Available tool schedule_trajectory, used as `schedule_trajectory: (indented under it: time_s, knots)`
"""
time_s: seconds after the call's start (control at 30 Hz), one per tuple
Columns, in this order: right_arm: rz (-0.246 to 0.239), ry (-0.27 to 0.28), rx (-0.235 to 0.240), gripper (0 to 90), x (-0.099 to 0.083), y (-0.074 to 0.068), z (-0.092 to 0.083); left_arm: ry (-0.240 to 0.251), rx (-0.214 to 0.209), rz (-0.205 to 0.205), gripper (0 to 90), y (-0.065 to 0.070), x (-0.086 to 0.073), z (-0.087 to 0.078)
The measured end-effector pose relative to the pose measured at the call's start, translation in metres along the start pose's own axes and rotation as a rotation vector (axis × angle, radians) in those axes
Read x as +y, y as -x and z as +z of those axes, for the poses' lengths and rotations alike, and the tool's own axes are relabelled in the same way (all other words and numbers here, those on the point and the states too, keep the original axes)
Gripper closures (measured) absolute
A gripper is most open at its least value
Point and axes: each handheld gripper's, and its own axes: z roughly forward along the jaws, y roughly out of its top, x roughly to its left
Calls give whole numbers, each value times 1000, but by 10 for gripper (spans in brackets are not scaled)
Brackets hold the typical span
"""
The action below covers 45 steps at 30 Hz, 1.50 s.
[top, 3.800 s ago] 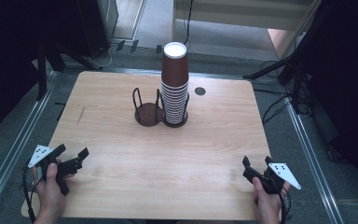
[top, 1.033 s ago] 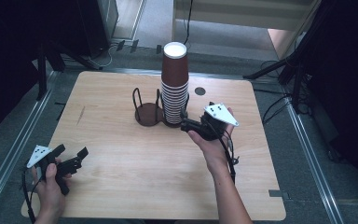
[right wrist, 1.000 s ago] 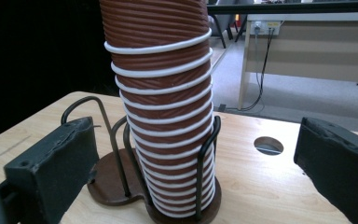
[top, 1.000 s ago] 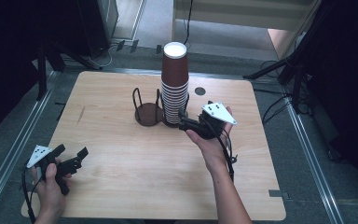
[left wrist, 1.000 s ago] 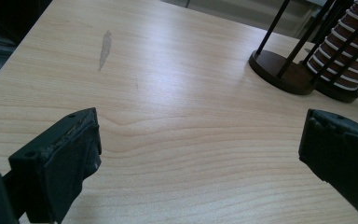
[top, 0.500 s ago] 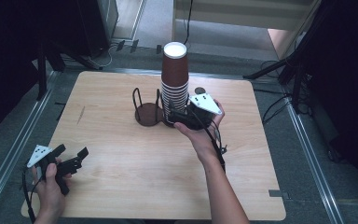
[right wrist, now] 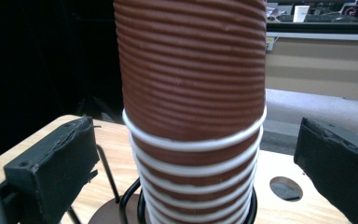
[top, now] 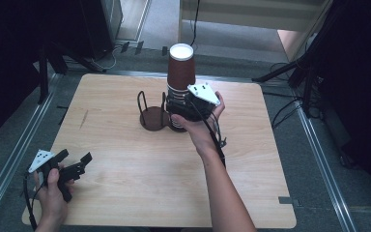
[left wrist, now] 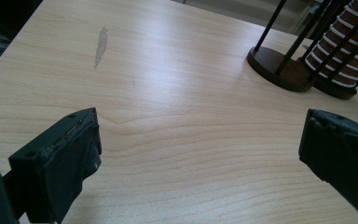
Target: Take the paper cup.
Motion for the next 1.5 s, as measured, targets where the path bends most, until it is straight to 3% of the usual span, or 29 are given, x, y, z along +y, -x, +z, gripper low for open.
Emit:
schedule_trajectory:
  time_s: [0.27, 0.6, 1.17, 1.5]
  knots:
    - [-7, 1, 14, 14, 7, -3, 12, -2, 0, -2, 0, 0, 0, 0]
    - [-7, 27, -39, 44, 15, -2, 23, -4, -2, 2, 0, 1, 0, 1]
    - [-27, 30, -52, 65, 18, -8, 42, -3, -1, 7, 0, 1, 1, 2]
    - [-33, 50, -49, 88, 20, -9, 44, -1, -6, 3, 0, 1, 1, 3]
